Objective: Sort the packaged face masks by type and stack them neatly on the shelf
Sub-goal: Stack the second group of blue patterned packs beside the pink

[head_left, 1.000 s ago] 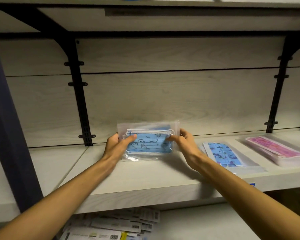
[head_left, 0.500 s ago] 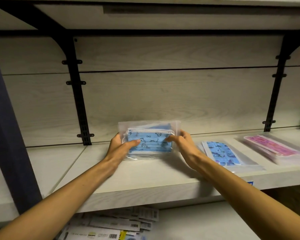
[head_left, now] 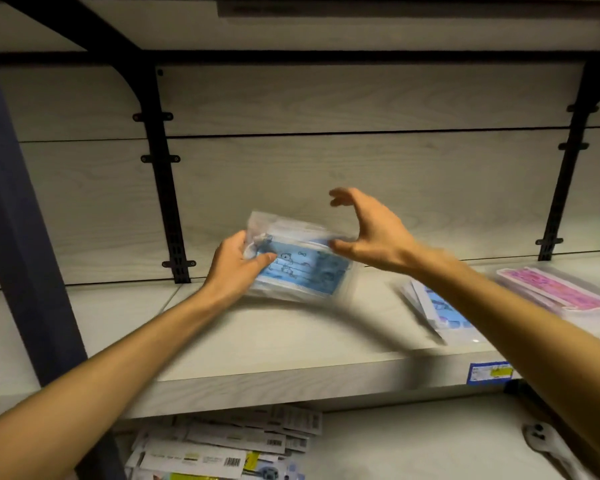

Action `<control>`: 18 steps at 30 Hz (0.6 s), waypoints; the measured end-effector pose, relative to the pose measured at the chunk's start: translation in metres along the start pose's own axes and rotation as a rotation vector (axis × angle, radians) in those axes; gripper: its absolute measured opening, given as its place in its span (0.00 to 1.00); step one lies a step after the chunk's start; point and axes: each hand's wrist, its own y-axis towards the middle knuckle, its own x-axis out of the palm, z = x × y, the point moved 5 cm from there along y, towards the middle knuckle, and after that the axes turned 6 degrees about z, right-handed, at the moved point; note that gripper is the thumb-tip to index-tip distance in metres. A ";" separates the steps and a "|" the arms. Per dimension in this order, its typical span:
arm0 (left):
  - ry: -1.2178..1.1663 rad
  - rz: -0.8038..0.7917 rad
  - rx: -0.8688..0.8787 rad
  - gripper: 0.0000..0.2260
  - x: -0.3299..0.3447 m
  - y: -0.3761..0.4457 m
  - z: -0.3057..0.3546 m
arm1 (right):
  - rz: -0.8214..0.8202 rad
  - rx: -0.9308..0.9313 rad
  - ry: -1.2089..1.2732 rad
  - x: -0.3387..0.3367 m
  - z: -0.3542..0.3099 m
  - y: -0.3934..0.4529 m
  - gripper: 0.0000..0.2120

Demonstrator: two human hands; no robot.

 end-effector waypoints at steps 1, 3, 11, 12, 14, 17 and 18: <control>0.054 -0.017 0.043 0.07 -0.003 0.004 0.009 | -0.124 0.004 -0.047 0.003 -0.004 0.005 0.31; 0.134 -0.044 0.135 0.09 -0.006 0.011 0.026 | -0.287 0.025 -0.140 0.011 -0.008 0.008 0.20; 0.141 0.277 0.168 0.30 -0.016 0.017 0.032 | -0.130 0.406 0.346 0.023 0.009 -0.018 0.07; 0.076 0.317 0.046 0.31 -0.017 0.017 0.024 | -0.115 0.513 0.444 0.027 0.014 -0.025 0.07; -0.060 0.259 -0.276 0.30 -0.008 0.014 0.002 | -0.075 0.734 0.626 0.038 0.022 -0.038 0.09; -0.279 -0.142 -0.630 0.21 0.027 -0.007 -0.021 | -0.080 1.005 0.800 0.054 0.028 -0.059 0.10; -0.311 -0.276 -0.672 0.18 0.037 -0.017 -0.024 | -0.115 1.068 0.859 0.060 0.028 -0.066 0.10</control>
